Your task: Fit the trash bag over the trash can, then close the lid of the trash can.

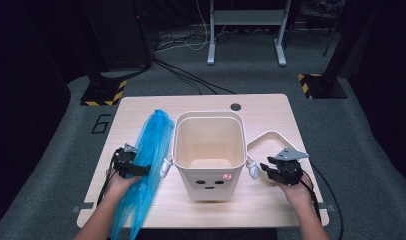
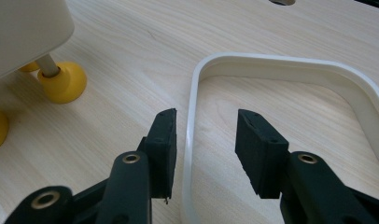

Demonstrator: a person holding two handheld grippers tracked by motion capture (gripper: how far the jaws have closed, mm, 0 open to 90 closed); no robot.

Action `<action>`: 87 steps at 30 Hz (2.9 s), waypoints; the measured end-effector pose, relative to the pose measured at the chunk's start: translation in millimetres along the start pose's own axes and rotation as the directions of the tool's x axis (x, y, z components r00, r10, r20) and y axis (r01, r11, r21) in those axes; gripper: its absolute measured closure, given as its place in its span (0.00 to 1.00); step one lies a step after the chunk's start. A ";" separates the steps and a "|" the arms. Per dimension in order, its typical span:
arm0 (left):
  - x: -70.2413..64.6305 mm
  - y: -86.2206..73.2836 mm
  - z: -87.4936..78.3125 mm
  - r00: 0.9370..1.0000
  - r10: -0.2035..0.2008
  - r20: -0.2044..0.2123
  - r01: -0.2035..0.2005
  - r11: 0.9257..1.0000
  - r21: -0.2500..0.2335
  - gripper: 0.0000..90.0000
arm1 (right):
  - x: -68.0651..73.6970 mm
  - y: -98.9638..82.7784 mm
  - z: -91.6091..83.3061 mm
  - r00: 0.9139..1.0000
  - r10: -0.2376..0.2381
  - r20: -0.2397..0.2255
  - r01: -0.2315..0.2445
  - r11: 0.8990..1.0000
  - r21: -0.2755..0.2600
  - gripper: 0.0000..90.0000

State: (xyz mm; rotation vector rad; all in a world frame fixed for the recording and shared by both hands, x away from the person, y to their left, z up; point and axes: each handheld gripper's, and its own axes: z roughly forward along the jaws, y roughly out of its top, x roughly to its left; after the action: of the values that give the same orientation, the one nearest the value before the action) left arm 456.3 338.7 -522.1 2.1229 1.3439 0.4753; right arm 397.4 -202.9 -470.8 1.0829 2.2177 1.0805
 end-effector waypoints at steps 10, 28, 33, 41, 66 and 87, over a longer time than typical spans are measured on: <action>1.5 -8.5 0.0 1.000 0.007 0.005 -0.006 0.997 -0.074 0.00 | -0.1 -0.3 0.0 1.000 -0.004 0.001 0.004 1.000 0.002 0.64; -2.2 -15.7 -6.7 0.995 0.076 0.072 -0.061 0.981 -0.183 0.53 | 0.1 -0.4 -0.8 1.000 -0.016 0.009 0.016 1.000 0.001 0.64; -2.0 -15.7 -8.9 0.989 0.100 0.108 -0.080 0.981 -0.178 0.76 | -0.4 -0.9 -0.7 1.000 -0.016 0.009 0.016 1.000 0.002 0.64; 0.0 -14.7 -12.8 0.983 0.137 0.126 -0.118 0.982 -0.149 0.93 | 0.4 -1.0 -0.5 1.000 -0.025 0.010 0.025 1.000 0.002 0.65; -0.1 -9.3 -47.6 0.957 0.241 0.163 -0.205 0.956 -0.212 0.96 | -0.5 -1.5 -0.9 1.000 -0.018 0.016 0.018 1.000 0.001 0.61; -4.4 3.6 -77.0 0.940 0.283 0.192 -0.237 0.944 -0.229 0.96 | 0.2 2.5 -1.4 1.000 -0.001 0.023 0.001 1.000 -0.005 0.53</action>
State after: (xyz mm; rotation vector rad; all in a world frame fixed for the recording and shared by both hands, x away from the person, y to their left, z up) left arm 412.9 355.1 -460.4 2.1191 0.8543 0.4432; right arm 397.4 -202.4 -467.9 1.0869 2.1959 1.0672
